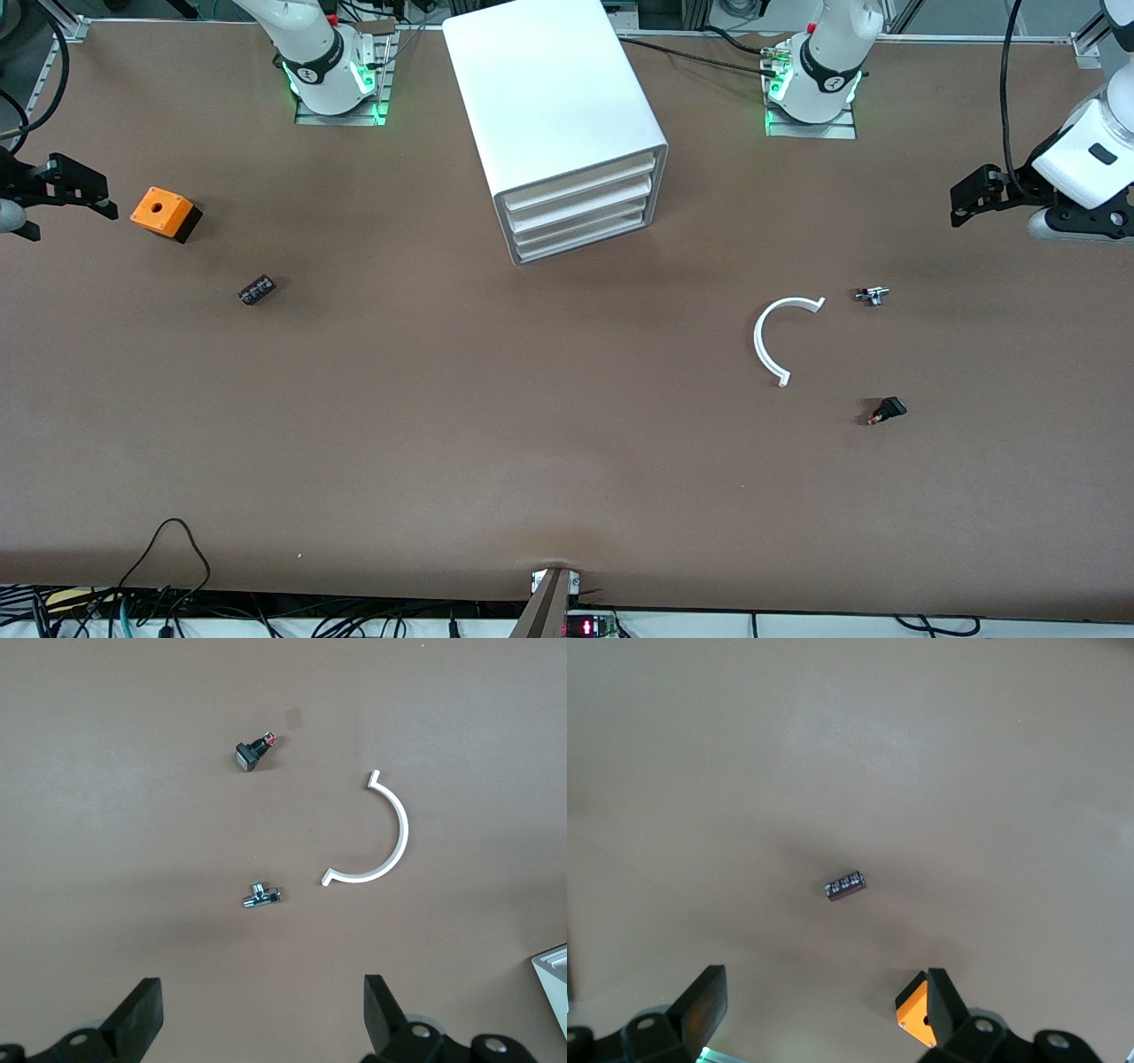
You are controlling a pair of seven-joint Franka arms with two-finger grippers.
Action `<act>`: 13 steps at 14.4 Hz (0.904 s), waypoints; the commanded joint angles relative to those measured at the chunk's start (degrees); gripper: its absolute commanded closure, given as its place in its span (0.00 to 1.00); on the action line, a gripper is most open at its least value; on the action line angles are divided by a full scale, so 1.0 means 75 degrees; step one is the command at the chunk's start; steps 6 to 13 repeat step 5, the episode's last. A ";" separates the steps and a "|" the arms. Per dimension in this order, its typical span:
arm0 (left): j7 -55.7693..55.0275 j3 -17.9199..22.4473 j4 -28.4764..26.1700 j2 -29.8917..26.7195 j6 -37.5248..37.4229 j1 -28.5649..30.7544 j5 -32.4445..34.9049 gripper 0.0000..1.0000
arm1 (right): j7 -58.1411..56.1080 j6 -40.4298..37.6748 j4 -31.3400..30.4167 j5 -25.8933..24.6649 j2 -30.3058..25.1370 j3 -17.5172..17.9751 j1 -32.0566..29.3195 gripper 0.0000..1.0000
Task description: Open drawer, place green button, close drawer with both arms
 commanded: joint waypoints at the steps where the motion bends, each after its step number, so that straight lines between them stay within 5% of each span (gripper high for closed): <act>1: -0.0097 -0.0034 0.0113 0.0013 -0.0052 -0.0021 -0.0043 0.00 | -0.0129 -0.0138 0.0088 0.0106 -0.0036 -0.0025 -0.0024 0.00; 13: -0.0097 -0.0069 0.0125 0.0013 -0.0063 -0.0033 -0.0043 0.00 | -0.0141 -0.0150 0.0088 0.0106 -0.0047 -0.0013 -0.0012 0.00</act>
